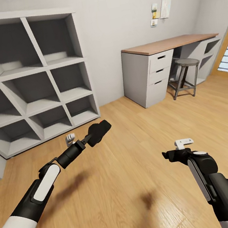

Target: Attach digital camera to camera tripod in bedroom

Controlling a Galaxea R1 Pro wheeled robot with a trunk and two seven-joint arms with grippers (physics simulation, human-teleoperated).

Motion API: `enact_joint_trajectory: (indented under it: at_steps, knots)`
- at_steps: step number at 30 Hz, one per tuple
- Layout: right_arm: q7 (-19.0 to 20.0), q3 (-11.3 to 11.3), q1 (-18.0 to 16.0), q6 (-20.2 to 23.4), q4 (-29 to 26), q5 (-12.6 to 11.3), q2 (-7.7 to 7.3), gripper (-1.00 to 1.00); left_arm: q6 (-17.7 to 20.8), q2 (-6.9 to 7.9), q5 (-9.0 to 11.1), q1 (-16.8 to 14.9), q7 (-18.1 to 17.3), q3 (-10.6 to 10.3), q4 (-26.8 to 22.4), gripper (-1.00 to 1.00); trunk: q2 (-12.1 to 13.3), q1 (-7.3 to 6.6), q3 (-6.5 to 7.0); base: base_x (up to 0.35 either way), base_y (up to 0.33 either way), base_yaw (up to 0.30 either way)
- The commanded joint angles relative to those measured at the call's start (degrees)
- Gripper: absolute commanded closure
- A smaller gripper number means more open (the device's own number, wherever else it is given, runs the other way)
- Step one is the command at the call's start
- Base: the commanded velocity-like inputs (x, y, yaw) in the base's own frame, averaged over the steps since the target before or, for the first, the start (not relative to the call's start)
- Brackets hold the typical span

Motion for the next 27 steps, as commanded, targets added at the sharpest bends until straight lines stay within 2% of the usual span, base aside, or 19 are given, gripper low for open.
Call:
enact_joint_trajectory:
  at_steps: [1, 17, 22, 27]
  knots:
    - [0.5, -0.1, 0.0, 0.3, -0.1, 0.4, 0.0, -1.0, 0.3, 0.04, 0.5, 0.0, -0.1, -0.1, 0.0, 1.0, 0.0, -0.03, 0.18, 0.0, 0.0, 0.0]
    - [0.6, 0.0, 0.0, 0.2, -0.1, 0.6, 0.11, -1.0, 0.4, -0.11, 0.5, -0.1, 0.0, -0.1, 2.0, 1.0, 0.2, -0.45, 3.73, 0.0, 0.0, 0.0]
    - [0.7, 0.0, 0.0, 0.2, -0.1, 0.6, 0.15, -1.0, 0.4, -1.98, 0.2, -0.1, 0.1, 0.2, 4.7, 1.0, 0.3, -0.57, 4.83, 0.0, 0.0, 0.0]
    - [0.7, 0.0, 0.0, 0.0, -0.1, 0.5, 0.24, -1.0, 0.4, -2.46, 0.1, -0.1, 0.3, 0.3, 5.1, 1.0, 0.3, -0.7, 5.94, 0.0, 0.0, 0.0]
